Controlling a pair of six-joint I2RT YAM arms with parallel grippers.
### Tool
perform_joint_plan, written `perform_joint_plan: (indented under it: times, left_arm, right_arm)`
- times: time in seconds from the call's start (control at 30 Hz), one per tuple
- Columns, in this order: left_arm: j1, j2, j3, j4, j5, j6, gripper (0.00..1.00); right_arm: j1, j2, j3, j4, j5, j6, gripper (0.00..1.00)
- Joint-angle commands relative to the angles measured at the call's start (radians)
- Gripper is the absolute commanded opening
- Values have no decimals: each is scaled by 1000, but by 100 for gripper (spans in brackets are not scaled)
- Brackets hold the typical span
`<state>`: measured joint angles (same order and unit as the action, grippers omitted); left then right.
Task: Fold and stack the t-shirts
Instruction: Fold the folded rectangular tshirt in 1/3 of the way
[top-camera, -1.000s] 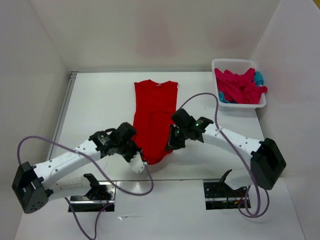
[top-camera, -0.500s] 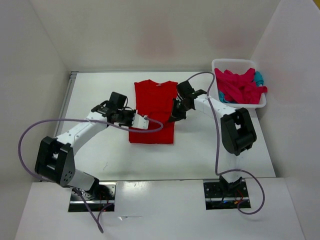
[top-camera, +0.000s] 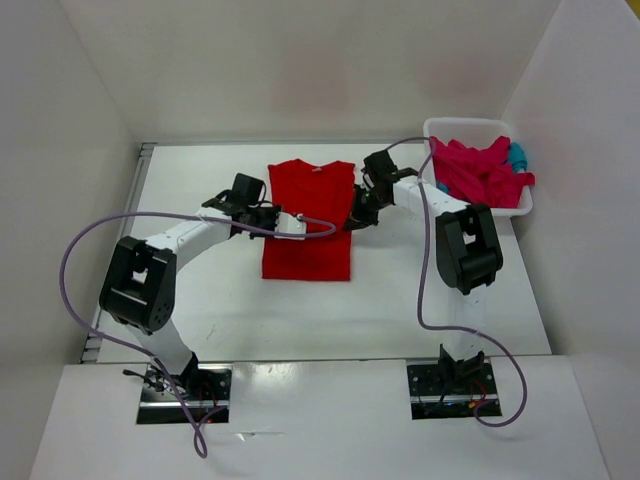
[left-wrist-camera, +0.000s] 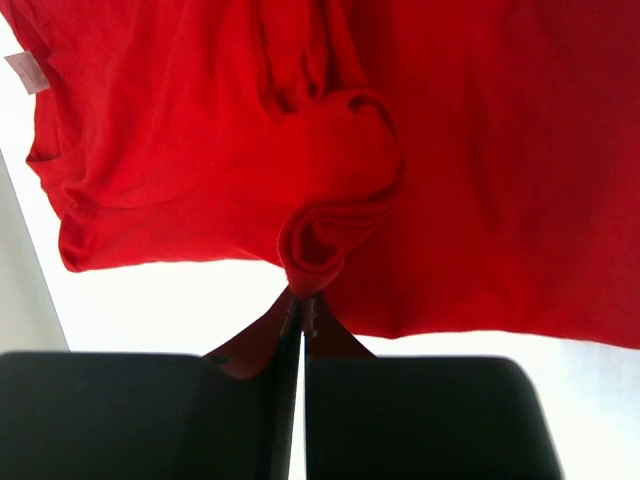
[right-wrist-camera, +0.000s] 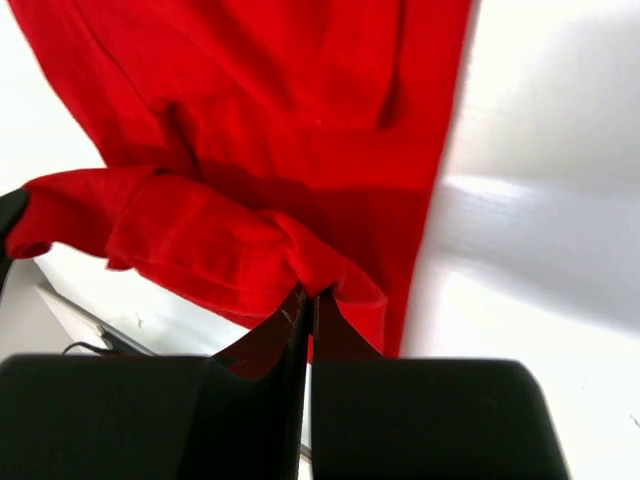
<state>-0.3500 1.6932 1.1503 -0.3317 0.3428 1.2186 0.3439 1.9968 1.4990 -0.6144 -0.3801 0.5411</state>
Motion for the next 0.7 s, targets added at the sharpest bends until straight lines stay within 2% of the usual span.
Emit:
perform_joint_plan:
  times: [0.0,0.33,0.37,0.4,0.43,0.5,0.57,0.6,0.67]
  left_arm:
    - [-1,22,31,75,38,-19,3]
    - [-1,52,-27,258,16,-16,3]
    - [-1,63,-40,269,16,-16,5]
    - [-1,63,-40,269,7,-16,6]
    - [-1,63,-64,298,7,-16,8]
    - [-1,63,-84,324,-17,-5,13]
    - [-1,74,-96,345,-51,-5,17]
    - [-1,74,-96,359,-65,-17,31]
    - [-1,74,-107,368,-108,-40,44]
  right_arm:
    - [-6,28,61,18,-39,-20,0]
    - [-16,105,152,-15,1,-10,0]
    - [-16,114,162,-24,12,-10,3]
    - [-26,114,173,-24,24,-10,15]
    - [-26,123,182,-24,24,-10,21]
    - [-35,144,214,-35,35,-23,23]
    - [-46,154,239,-47,44,-23,34]
    - [-46,154,239,-47,55,-23,38]
    - [-59,139,248,-47,64,-23,44]
